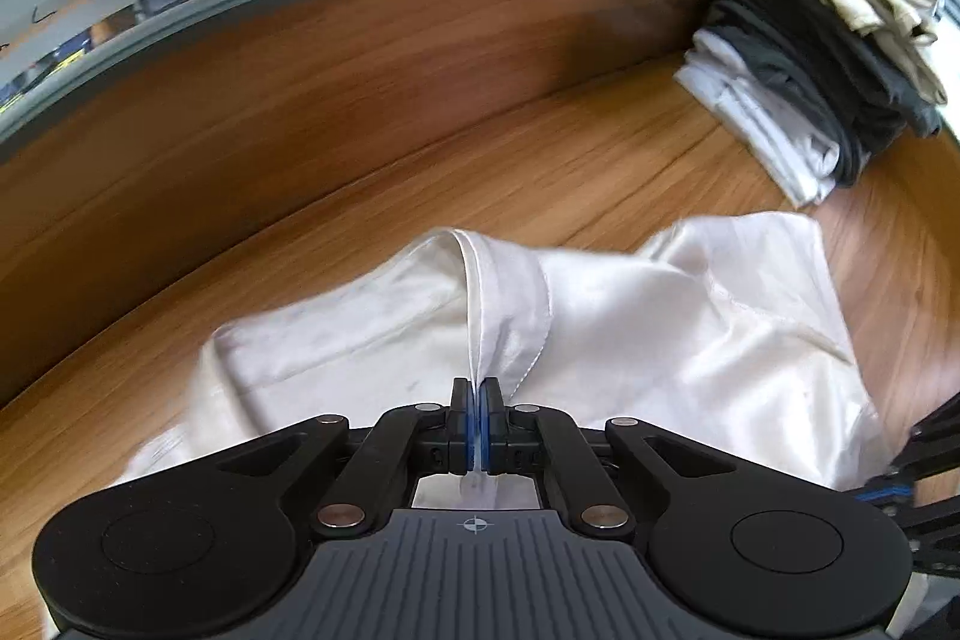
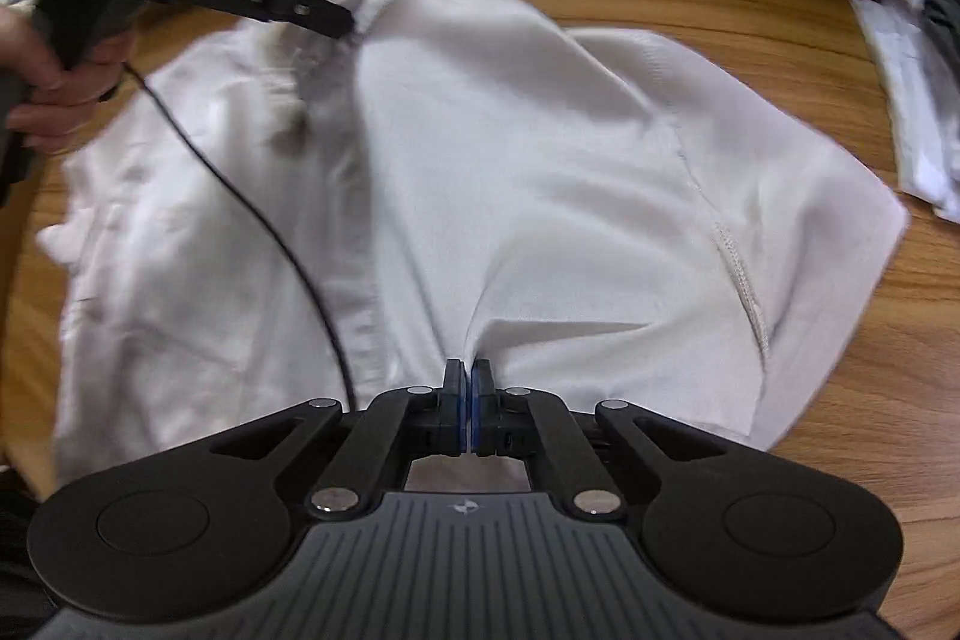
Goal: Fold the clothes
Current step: 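Pinch the collar edge with the left tool while the right tool pinches the side seam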
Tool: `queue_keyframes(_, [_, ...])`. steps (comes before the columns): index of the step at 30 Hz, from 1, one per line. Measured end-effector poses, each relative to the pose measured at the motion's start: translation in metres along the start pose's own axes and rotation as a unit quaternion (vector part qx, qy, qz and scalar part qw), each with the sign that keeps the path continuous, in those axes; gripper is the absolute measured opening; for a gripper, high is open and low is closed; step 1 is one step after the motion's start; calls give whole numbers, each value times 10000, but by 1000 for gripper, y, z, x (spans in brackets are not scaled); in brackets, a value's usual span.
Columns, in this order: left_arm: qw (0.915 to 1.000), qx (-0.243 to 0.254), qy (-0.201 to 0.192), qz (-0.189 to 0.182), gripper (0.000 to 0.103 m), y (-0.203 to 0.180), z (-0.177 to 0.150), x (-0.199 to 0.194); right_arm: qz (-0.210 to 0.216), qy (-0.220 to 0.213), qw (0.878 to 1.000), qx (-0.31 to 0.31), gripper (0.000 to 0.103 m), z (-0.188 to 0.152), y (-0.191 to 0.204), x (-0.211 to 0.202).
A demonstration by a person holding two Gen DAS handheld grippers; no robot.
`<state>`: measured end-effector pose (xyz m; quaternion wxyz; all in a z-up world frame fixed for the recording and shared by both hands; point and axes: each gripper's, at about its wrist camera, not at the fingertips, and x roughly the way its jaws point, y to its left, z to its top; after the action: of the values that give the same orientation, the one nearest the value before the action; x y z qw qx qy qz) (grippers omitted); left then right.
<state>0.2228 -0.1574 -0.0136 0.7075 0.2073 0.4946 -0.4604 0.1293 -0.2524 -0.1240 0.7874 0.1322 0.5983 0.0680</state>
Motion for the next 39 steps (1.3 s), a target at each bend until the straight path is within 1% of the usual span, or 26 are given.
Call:
queue_keyframes(3, [9997, 19, 240, 100, 4, 9, -11, -2, 361, 205, 9990, -163, 1, -2, 20, 9])
queue_keyframes(7, [9977, -93, 632, 242, 5, 19, -30, 9, 841, 478, 9946, -379, 2, -4, 47, 22])
queue_keyframes(9, [9972, -173, 690, 221, 5, 22, -37, 13, 835, 584, 9932, -568, 7, -4, 59, 28])
queue_keyframes(11, [9976, -195, 646, 165, 6, 24, -42, 13, 754, 560, 9933, -668, 7, -2, 62, 26])
queue_keyframes(12, [9978, -199, 618, 136, 11, 24, -42, 12, 728, 539, 9935, -685, 9, -1, 61, 24])
queue_keyframes(13, [9980, -204, 591, 107, 19, 25, -43, 11, 702, 517, 9937, -702, 11, 0, 60, 22])
queue_keyframes(14, [9983, -201, 546, 72, 22, 25, -43, 10, 650, 457, 9943, -706, 16, 3, 56, 18])
queue_keyframes(15, [9986, -197, 496, 35, 26, 25, -42, 8, 597, 397, 9949, -711, 19, 6, 51, 13])
queue_keyframes(18, [9992, -149, 360, -56, 32, 25, -36, 4, 370, 212, 9964, -731, 22, 19, 38, 4])
queue_keyframes(23, [9988, -194, 422, -149, 35, 23, -19, 11, -123, 61, 9967, -804, 24, 46, 7, 0])
queue_keyframes(25, [9984, -212, 484, -188, 37, 22, -11, 15, -305, 39, 9958, -857, 30, 58, -7, 2])
queue_keyframes(28, [9983, -184, 480, -278, 41, 20, 0, 18, -480, 15, 9943, -950, 32, 78, -21, 8])
queue_keyframes(31, [9979, -276, 475, -357, 42, 20, 11, 25, -579, -37, 9927, -1057, 33, 98, -30, 16])
queue_keyframes(32, [9975, -337, 485, -399, 42, 20, 13, 28, -588, -60, 9922, -1095, 37, 103, -32, 19])
queue_keyframes(33, [9970, -397, 496, -441, 42, 21, 16, 31, -594, -62, 9917, -1141, 42, 108, -32, 23])
queue_keyframes(35, [9962, -490, 522, -496, 41, 22, 20, 37, -607, -65, 9905, -1234, 43, 118, -34, 30])
queue_keyframes(39, [9953, -604, 616, -432, 39, 24, 23, 49, -649, 8, 9880, -1400, 43, 131, -35, 46])
